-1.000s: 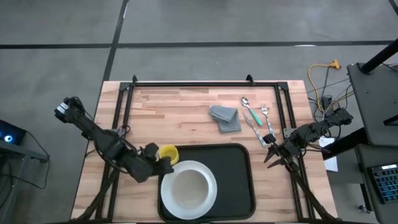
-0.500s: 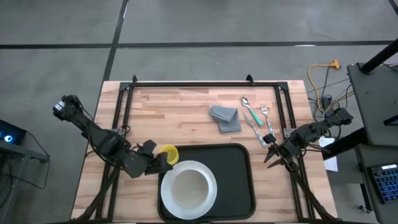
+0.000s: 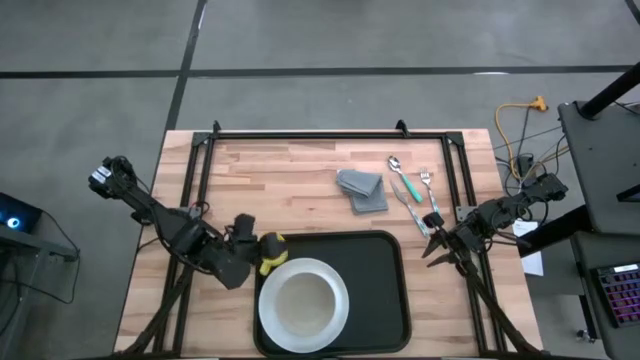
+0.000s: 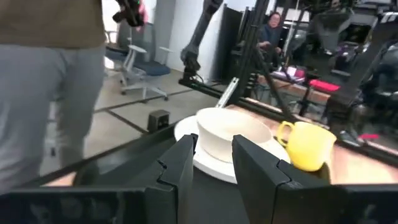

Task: Set up tray
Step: Put the gray napkin to the right of the white plate on the black serving tray

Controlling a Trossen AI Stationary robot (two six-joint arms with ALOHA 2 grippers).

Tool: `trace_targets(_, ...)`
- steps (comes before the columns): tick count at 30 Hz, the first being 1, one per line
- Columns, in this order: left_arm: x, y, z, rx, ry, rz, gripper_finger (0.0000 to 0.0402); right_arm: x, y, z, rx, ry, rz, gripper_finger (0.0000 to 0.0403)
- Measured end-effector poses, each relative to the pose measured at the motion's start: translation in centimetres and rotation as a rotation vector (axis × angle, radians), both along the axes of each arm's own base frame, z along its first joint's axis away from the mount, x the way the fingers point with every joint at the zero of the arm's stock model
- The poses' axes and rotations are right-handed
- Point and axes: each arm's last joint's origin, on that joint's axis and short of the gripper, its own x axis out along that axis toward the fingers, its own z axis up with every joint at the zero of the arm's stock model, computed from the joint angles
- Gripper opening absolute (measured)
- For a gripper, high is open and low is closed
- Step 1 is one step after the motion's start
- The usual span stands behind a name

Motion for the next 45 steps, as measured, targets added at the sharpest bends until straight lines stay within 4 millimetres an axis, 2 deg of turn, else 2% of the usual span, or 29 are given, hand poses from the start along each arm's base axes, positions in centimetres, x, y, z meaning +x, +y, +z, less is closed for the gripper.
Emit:
trace_targets(5,0.1,1.3,0.9,0.352,-0.078,0.203,0.0224,0.1,-0.2,0.5,-0.064,-0.102,-0.064,0.01)
trace_targets(8,0.2,2.3,1.4,0.446,-0.122,0.356,0.0224,0.0,-0.2,1.1,-0.069,-0.181,-0.071,0.01)
trace_targets(12,0.5,3.2,2.0,0.335,-0.227,0.461,0.0224,-0.1,-0.4,2.5,-0.025,-0.315,-0.118,0.01)
trace_targets(16,0.8,3.2,2.9,0.14,-0.391,0.535,0.0224,-0.2,-1.0,3.4,0.062,-0.364,-0.297,0.01)
trace_targets(20,-0.1,3.7,4.0,0.083,-0.445,0.551,0.0224,-0.4,-2.0,4.1,0.33,-0.329,-0.574,0.01)
trace_targets(22,-0.7,4.0,4.6,0.065,-0.464,0.556,0.0224,-0.4,-2.3,4.0,0.391,-0.304,-0.657,0.01)
trace_targets(30,-2.7,5.1,6.3,0.004,-0.525,0.569,0.0224,-0.4,-2.2,4.2,0.372,-0.327,-0.613,0.01)
trace_targets(38,-2.9,5.2,6.5,-0.002,-0.531,0.57,0.0224,-0.5,-2.3,4.4,0.395,-0.342,-0.622,0.01)
trace_targets(41,-3.0,5.5,6.1,0.125,-0.432,0.534,0.0224,-0.5,-2.6,4.6,0.414,-0.367,-0.642,0.01)
trace_targets(45,-3.8,6.1,6.6,0.425,-0.194,0.29,0.0224,-0.3,-2.9,5.0,0.475,-0.393,-0.663,0.01)
